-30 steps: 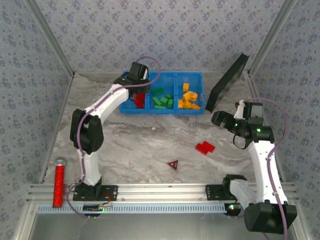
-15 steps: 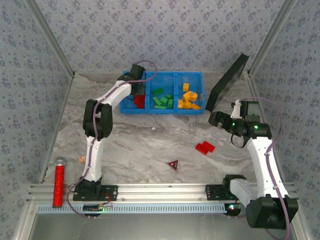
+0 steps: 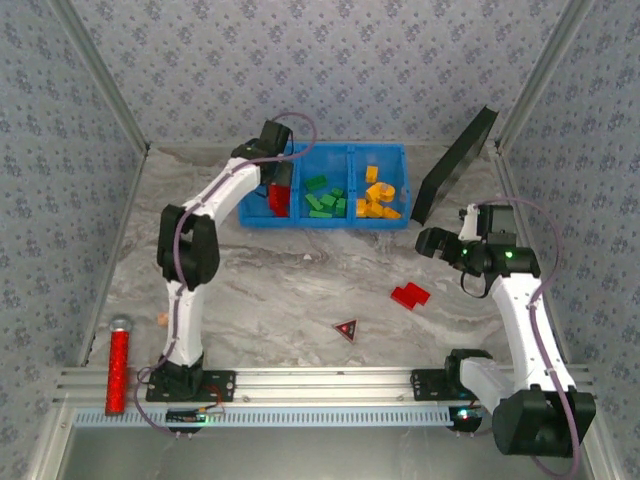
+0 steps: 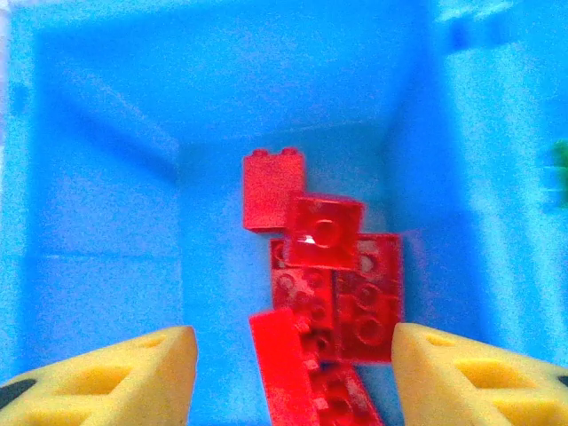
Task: Sort the legos into containers by color
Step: Place the lego in the container, then pick up the lego from the bottom-right of the table.
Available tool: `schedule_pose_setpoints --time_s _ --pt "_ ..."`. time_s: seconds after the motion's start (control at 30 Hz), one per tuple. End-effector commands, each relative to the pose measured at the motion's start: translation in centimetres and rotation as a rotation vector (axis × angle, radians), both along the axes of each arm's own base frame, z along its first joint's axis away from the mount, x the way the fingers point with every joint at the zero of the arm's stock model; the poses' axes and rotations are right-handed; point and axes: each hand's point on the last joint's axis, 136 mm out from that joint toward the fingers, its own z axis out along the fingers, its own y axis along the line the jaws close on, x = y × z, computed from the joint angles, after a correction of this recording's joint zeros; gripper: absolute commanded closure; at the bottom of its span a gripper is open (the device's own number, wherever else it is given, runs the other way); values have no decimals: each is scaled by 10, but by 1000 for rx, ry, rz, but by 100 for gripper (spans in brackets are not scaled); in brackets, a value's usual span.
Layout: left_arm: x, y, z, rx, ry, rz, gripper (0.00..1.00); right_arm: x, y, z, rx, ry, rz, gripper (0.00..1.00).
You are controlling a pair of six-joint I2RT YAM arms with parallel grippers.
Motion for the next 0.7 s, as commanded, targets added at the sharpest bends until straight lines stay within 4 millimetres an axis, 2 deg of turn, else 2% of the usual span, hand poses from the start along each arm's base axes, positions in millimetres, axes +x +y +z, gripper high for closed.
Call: schedule_pose_setpoints --time_s 0.0,0.03,0.1,0.23,0.3,0.37,0.4,0.53,0.57,0.67 --pt "-37 -38 60 13 -92 -150 36 5 -3 8 -45 -36 23 0" --pt "-48 -55 63 37 -92 -212 33 5 -7 14 -67 -43 13 0" --pt "-74 -82 51 95 -25 -312 33 5 -15 32 -97 -57 -7 0" --pt "-134 -156 29 65 75 -535 34 11 -34 74 -124 -137 -104 0" --pt "-166 -188 18 29 126 -614 33 12 -41 85 -158 -154 -121 0" --pt "-201 -218 7 -14 178 -687 33 11 -51 87 -186 -149 -144 0" --pt "-215 -229 2 -19 196 -715 32 12 -54 101 -184 -181 -154 0" --pt "-261 -264 -11 -79 261 -806 28 14 -52 104 -161 -204 -151 0" --pt "-273 -266 -25 -67 290 -831 27 14 -53 106 -165 -210 -149 0" --pt "-294 -276 -40 -40 300 -907 25 13 -53 112 -175 -226 -143 0"
